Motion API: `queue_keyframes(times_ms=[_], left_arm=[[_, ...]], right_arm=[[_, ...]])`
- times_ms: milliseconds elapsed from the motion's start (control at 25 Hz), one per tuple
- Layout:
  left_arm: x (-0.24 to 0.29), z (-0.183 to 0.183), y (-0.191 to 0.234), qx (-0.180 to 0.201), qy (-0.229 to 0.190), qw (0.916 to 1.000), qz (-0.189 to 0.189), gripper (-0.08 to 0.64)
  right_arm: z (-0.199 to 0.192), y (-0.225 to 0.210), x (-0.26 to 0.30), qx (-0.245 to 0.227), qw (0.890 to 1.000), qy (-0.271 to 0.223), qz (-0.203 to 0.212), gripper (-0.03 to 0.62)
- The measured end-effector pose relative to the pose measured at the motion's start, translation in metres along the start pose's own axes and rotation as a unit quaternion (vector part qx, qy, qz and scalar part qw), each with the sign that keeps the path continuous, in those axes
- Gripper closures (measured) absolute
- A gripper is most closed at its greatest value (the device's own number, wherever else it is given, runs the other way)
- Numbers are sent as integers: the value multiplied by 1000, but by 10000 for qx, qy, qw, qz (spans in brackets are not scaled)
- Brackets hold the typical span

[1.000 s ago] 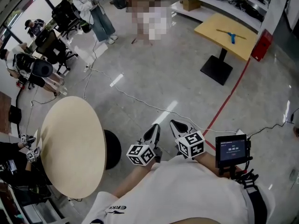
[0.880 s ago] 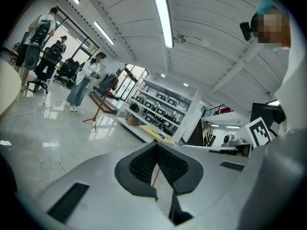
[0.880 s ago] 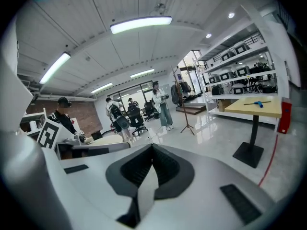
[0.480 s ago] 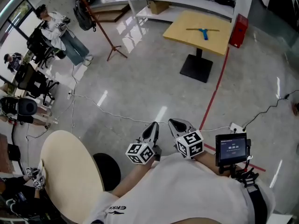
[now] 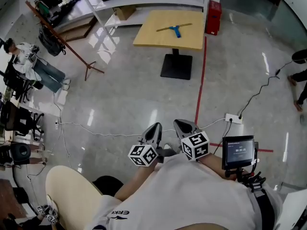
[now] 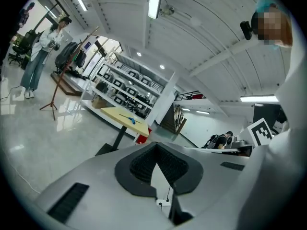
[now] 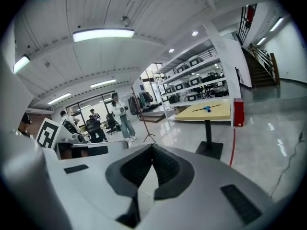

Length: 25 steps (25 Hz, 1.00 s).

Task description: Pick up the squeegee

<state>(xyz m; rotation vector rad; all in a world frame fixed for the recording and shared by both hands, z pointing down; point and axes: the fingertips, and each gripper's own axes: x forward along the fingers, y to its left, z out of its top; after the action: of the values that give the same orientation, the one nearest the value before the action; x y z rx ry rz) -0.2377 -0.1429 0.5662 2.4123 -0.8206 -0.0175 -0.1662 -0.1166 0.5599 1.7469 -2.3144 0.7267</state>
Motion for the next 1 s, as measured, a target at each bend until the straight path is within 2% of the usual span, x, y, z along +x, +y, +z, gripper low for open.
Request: queue_keyframes(times_ms=[120,280,400,640,1000], left_arm=[[24,5,8,18,163,9996,-225,555],[48,25,-7,73,238,9987,-434,555],[54,36,-1,88,307,9983,-480,555],[67,48,42,67,455,9974,-558,555],[84,63,39,50,643,9948,-783,555]], right_arm=[[9,-18,12,121,9995,-82,-287,588],[34,-36,5,182,9983,-188,-518,588],[43,-38,12,242,9974,-197,-655,588],[48,-41,52,270,9954,-153,-907,588],[72,-52,51,330,9915,-131,-1252,588]])
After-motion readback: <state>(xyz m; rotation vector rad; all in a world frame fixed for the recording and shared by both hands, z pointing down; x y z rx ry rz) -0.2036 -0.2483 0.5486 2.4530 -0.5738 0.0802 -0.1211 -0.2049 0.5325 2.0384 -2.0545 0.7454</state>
